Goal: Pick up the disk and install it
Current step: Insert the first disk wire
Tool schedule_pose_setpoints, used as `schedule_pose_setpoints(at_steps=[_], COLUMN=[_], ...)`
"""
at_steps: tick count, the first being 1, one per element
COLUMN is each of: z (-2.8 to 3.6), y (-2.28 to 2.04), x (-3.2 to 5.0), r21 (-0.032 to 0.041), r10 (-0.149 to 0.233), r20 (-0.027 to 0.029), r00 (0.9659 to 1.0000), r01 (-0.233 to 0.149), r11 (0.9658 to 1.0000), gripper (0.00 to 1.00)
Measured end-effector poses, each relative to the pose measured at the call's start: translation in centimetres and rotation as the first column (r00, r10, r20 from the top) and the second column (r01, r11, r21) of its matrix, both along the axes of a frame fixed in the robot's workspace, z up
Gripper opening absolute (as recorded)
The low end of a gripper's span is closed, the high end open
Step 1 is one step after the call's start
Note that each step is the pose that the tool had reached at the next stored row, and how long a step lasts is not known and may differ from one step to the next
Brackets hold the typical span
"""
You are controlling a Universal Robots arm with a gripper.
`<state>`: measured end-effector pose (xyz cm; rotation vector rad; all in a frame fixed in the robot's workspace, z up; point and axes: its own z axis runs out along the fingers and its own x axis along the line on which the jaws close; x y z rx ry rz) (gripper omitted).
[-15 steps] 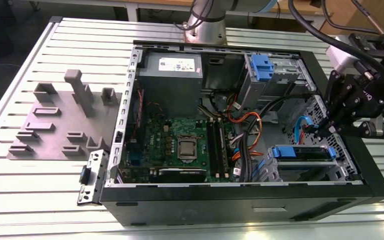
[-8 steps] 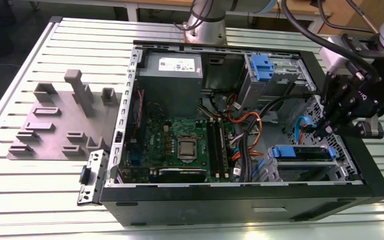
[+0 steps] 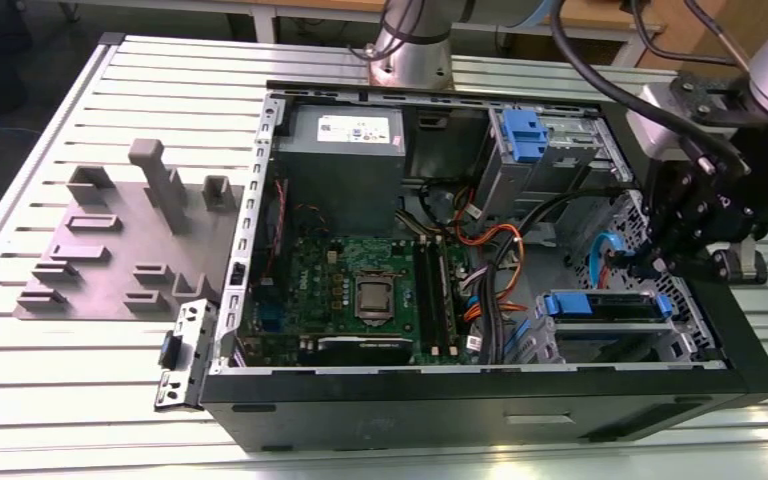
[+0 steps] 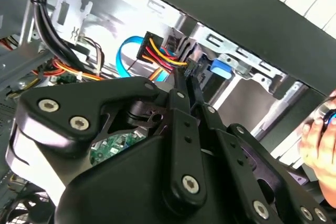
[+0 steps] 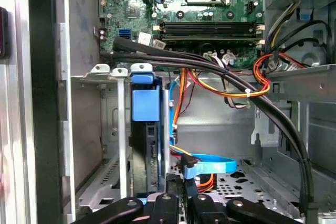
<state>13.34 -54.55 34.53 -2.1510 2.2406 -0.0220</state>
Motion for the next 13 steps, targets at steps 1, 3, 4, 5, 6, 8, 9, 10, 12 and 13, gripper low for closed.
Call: schedule_pose_setpoints(at_steps=[1,3,4,5,6,8,9,10,12,13], z=[0.0,-0.01,0.0,-0.01,0.0,0.0,-0.01,-0.01,-0.03,-0.04], y=[-0.2,-0.48,-0.58,-0.66,-0.74,-0.89,-0.94,-0.98,-1.03,-1.04], x=[-0.04,-0.15,-0.2,-0.26,-0.31,-0.41,-0.48,-0.54,-0.7,-0.82], r21=[0.0,0.0,-0.0001,-0.0001,-0.0002,-0.0002,-0.0003,-0.0004,-0.0004,-0.0005], r10=[0.0,0.003,0.006,0.008,0.011,0.016,0.018,0.019,0.021,0.021], r20=[0.0014,0.0048,0.0066,0.0085,0.0105,0.0155,0.0194,0.0241,0.0356,0.0403], r00=[1.0,1.0,1.0,0.9999,0.9999,0.9998,0.9997,0.9995,0.9992,0.999], r01=[0.0,-0.003,-0.006,-0.008,-0.011,-0.016,-0.018,-0.019,-0.021,-0.021], r11=[1.0,1.0,1.0,1.0,0.9999,0.9999,0.9998,0.9998,0.9998,0.9998], gripper=[0.16,0.16,0.16,0.16,0.16,0.16,0.16,0.16,0.16,0.16])
